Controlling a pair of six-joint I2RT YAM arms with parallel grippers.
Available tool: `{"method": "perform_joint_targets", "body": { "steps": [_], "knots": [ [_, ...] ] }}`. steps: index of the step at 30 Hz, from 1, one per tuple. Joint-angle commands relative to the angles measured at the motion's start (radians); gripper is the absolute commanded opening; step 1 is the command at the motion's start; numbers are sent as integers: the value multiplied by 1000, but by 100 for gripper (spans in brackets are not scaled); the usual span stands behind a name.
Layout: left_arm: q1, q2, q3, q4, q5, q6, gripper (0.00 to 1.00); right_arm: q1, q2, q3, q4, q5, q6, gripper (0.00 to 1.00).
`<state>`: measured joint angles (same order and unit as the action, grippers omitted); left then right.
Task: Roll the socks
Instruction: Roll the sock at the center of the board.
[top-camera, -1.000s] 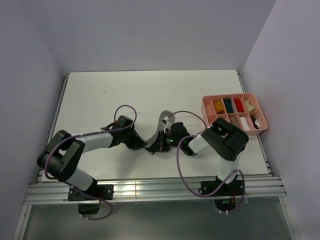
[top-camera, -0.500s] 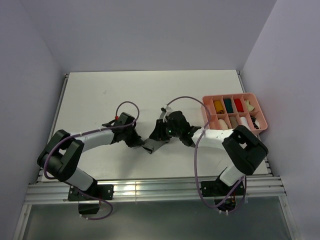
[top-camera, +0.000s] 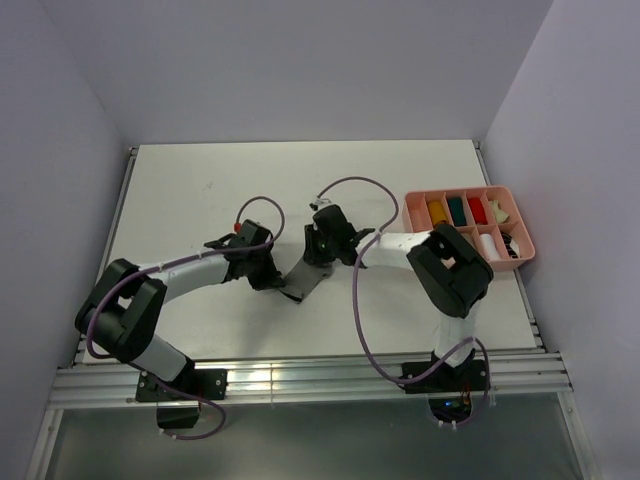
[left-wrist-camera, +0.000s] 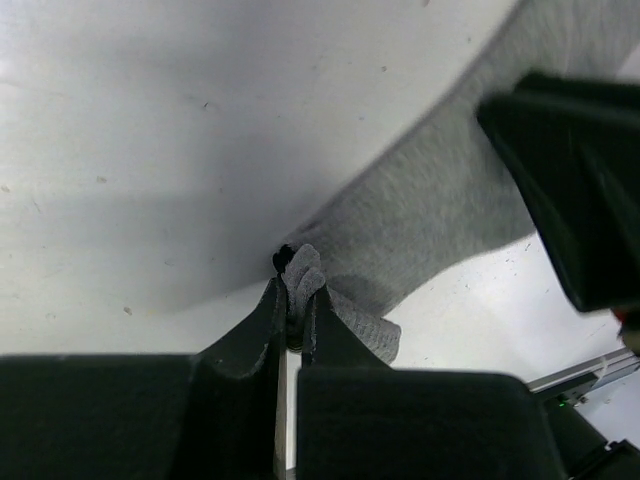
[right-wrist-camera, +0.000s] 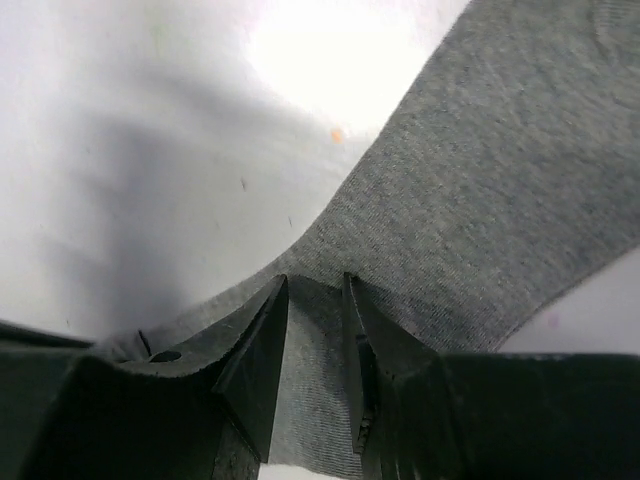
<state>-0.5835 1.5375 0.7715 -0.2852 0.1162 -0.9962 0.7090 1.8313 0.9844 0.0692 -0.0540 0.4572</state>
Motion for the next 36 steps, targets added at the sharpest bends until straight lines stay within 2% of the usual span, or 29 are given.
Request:
{"method": "perform_joint_targets", "body": {
  "steps": [1, 5, 8, 14, 18, 21, 28, 36],
  "knots": [
    [1, 10, 51, -45, -7, 109, 1, -17, 86, 72, -62, 43, -66, 36],
    [1, 19, 75, -66, -3, 168, 1, -23, 147, 169, -114, 22, -109, 36],
    [1, 55, 98, -100, -26, 182, 1, -23, 125, 181, -100, 0, -130, 37],
    [1, 151, 158, -158, -44, 179, 1, -5, -99, 33, -28, -23, -187, 38],
    [1, 179, 199, -202, -61, 186, 1, 114, -291, -76, 17, 104, -226, 39],
    [1, 190, 233, -226, -76, 197, 1, 193, -349, -147, 50, 172, -238, 44],
    [1, 210, 268, -255, -67, 202, 1, 363, -271, -152, 83, 293, -262, 44],
    [1, 199, 262, -261, -52, 188, 1, 438, -130, -102, 104, 390, -305, 44]
  ]
}}
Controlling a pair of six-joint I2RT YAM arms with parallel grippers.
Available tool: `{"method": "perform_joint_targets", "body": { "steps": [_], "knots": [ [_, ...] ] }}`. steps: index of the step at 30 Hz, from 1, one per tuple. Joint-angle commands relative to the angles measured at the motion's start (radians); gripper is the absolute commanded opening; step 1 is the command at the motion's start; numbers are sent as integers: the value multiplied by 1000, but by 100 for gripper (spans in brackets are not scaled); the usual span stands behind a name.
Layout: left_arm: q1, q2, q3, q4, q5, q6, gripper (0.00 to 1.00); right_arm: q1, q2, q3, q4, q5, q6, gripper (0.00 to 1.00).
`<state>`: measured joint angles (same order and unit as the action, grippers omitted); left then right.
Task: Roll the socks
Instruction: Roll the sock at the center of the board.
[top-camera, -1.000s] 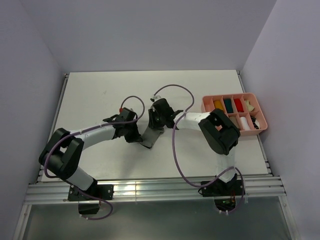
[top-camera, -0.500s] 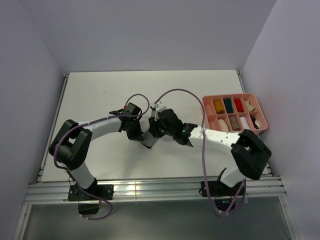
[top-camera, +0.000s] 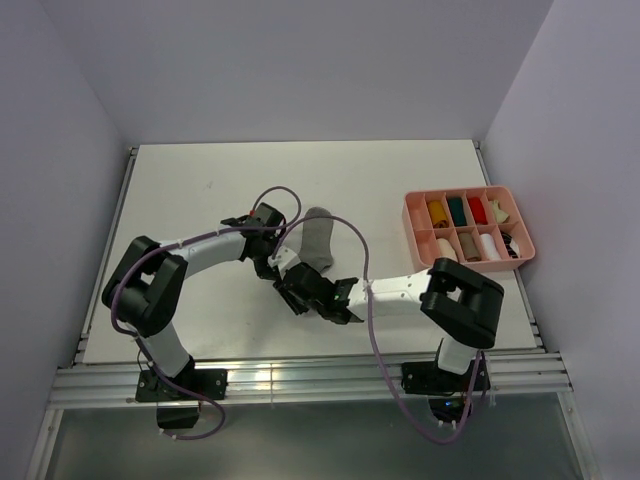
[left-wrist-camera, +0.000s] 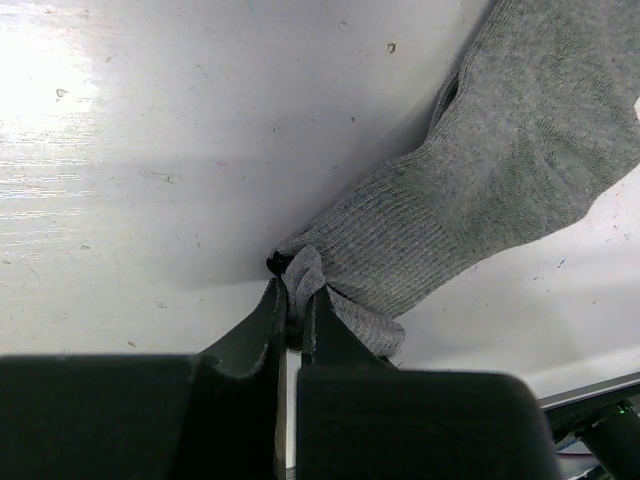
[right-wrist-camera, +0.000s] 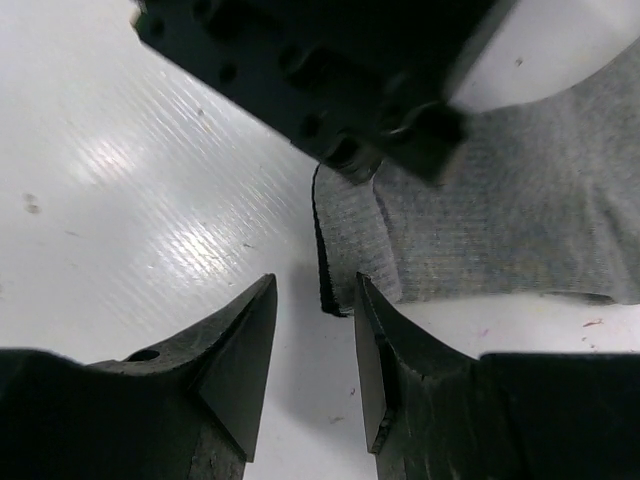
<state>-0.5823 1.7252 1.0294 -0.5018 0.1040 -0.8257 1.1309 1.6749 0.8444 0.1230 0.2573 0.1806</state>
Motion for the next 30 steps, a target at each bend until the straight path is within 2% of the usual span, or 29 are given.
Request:
{"method": "perform_joint_targets", "body": {
  "steps": [1, 12, 16, 20, 30],
  "knots": [
    [-1, 10, 0, -44, -41, 16, 1, 18, 42, 44, 44, 89, -30, 44],
    [-1, 13, 1, -47, -43, 20, 1, 40, 125, 22, 7, 214, 8, 43],
    [-1, 16, 3, -49, -40, 25, 1, 44, 10, 4, 9, 194, -1, 43],
    [1, 19, 6, -52, -38, 31, 1, 50, -32, 31, 3, 209, -30, 43],
    [-1, 20, 9, -63, -35, 31, 1, 50, 63, 73, 12, 178, -56, 43]
  ]
}}
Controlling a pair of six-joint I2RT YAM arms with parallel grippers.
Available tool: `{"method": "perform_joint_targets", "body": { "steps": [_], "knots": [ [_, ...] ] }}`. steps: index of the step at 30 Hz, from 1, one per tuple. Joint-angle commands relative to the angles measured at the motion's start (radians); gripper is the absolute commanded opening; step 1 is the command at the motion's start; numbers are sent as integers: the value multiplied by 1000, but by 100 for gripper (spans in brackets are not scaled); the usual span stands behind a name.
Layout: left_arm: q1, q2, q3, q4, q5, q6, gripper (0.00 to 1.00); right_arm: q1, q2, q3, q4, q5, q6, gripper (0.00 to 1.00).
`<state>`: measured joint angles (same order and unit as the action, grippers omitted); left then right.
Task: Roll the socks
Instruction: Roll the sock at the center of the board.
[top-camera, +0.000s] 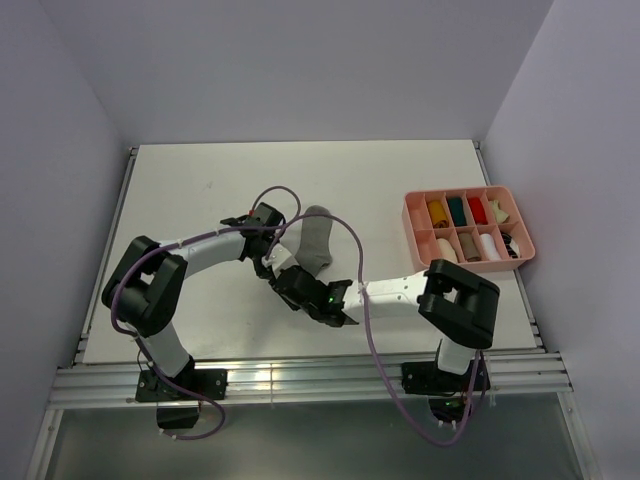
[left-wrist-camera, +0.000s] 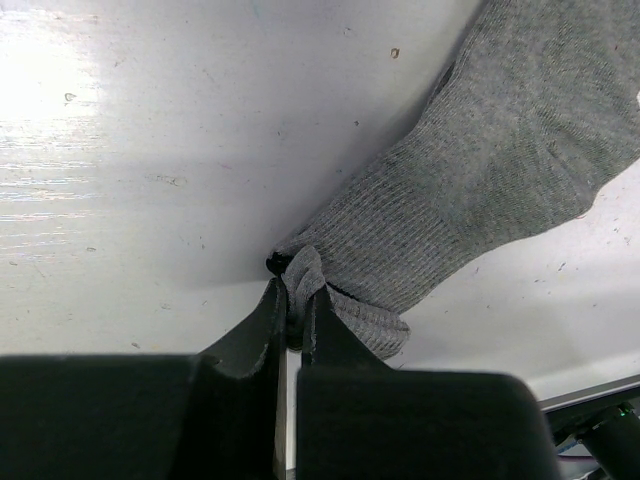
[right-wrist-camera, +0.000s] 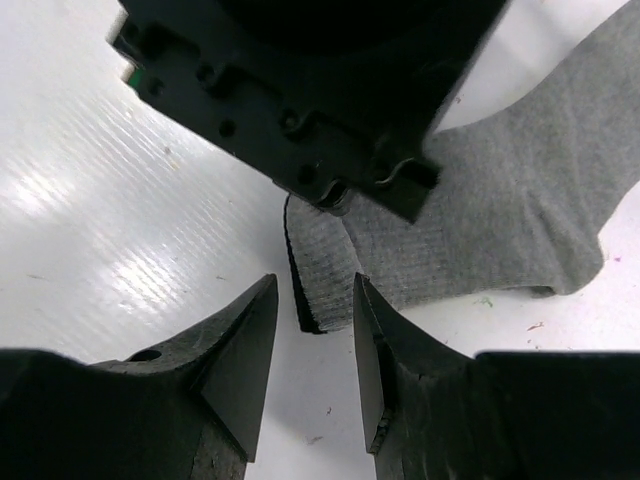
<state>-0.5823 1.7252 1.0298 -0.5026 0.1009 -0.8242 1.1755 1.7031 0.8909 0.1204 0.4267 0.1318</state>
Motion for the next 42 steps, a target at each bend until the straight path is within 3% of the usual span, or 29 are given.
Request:
{"method": "perform_joint_targets", "body": {
  "steps": [1, 14, 15, 19, 23, 26, 27, 31, 38, 42],
  "knots": [
    [-1, 19, 10, -62, -29, 30, 1, 6, 65, 23, 16, 12, -8, 44],
    [-1, 13, 15, -70, -15, 28, 1, 4, 220, -24, 9, 55, 37, 42],
    [-1, 8, 15, -70, -10, 28, 1, 4, 242, -26, -2, 57, 41, 39],
    [1, -13, 22, -80, -23, 27, 2, 6, 268, -9, -45, 63, 61, 0],
    [12, -53, 30, -70, -38, -6, 16, -13, 213, -32, -22, -101, 71, 0],
    [24, -98, 33, -54, -66, -45, 34, -39, 147, -56, -4, -222, 106, 0],
    [27, -110, 32, -42, -72, -67, 46, -62, 115, -67, -1, -314, 115, 0],
    [55, -209, -19, 8, -87, -133, 72, -140, 70, -76, 31, -570, 182, 0],
    [90, -398, -180, 117, -96, -240, 73, -333, 84, -139, 214, -949, 402, 0],
    [88, -449, -281, 179, -50, -292, 72, -402, 156, -150, 257, -1054, 486, 0]
  ]
}}
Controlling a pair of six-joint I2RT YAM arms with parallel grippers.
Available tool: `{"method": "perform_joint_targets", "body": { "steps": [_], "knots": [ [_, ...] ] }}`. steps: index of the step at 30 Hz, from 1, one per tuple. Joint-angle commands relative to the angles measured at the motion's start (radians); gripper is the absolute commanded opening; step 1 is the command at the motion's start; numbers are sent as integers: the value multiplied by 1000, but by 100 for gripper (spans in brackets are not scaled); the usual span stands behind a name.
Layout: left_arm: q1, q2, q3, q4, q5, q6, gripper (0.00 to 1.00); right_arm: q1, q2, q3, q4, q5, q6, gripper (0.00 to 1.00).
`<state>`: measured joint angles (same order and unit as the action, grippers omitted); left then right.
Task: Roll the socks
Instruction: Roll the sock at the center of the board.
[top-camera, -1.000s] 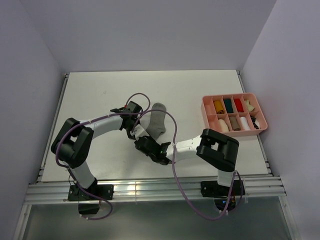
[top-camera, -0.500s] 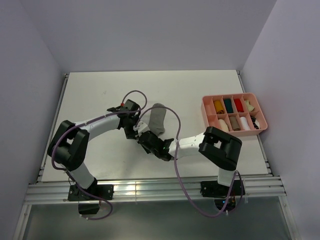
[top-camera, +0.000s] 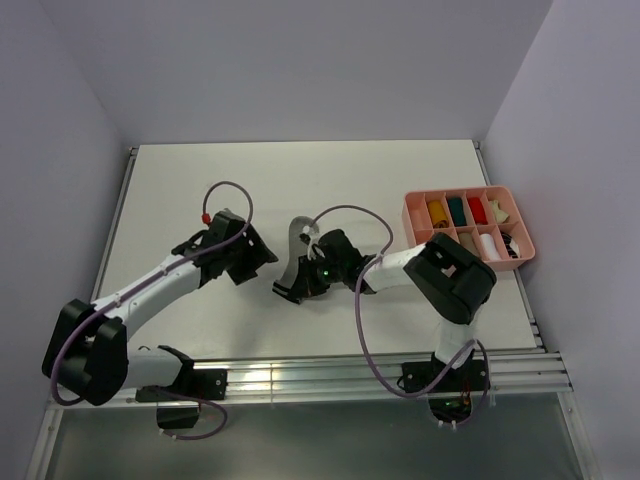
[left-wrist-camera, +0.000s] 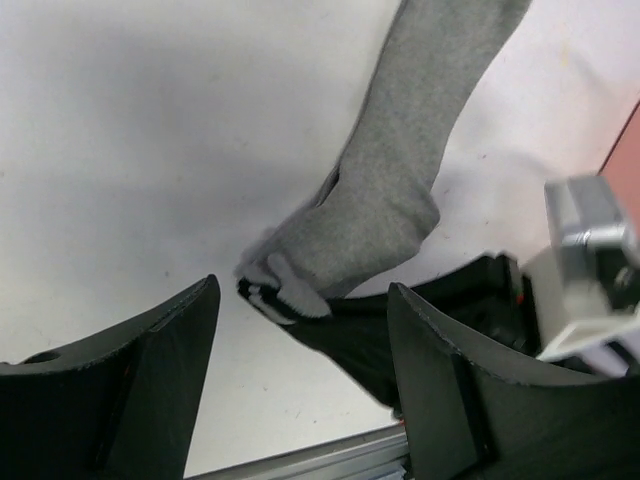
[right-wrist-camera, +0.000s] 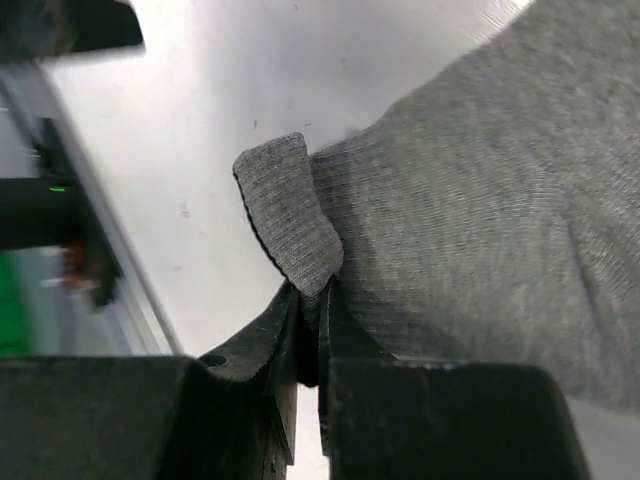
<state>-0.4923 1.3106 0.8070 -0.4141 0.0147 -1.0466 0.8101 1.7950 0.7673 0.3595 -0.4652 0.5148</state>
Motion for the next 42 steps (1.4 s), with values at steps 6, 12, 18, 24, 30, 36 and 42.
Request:
{"method": "perform_joint_targets", "body": {
  "steps": [6, 12, 18, 24, 30, 36, 42],
  "knots": [
    [-20, -83, -203, 201, 113, -142, 69, -80, 156, -40, 67, -240, 203, 0],
    [-46, -19, -246, 256, 134, -167, 67, -109, 194, -69, 119, -270, 263, 0],
    [-52, 56, -258, 285, 136, -178, 59, -112, 207, -77, 125, -271, 275, 0],
    [-52, 125, -261, 287, 160, -170, 50, -114, 204, -89, 133, -260, 277, 0],
    [-57, 208, -230, 265, 185, -150, 22, -115, 181, -73, 104, -233, 245, 0],
    [-57, 278, -73, 100, 142, -35, 1, -108, 72, -62, 42, -164, 148, 23],
    [-80, 377, 199, -213, -10, 86, 0, -51, -109, -49, -106, 95, -10, 41]
  ]
}}
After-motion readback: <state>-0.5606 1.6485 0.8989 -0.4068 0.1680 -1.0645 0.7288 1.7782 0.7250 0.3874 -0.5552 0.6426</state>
